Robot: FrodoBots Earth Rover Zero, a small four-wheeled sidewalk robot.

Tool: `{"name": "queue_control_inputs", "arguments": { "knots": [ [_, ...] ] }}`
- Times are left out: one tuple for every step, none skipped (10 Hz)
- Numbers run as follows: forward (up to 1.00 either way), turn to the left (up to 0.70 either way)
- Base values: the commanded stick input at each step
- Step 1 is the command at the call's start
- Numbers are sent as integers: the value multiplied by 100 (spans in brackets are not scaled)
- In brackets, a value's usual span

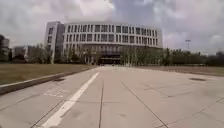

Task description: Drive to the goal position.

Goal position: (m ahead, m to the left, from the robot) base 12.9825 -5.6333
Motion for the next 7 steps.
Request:
{"name": "queue_control_inputs", "arguments": {
  "knots": [
    [50,-2],
    [50,-2],
    [50,-2],
    [50,-2],
    [50,-2],
    [50,-2],
    [50,-2]
  ]
}}
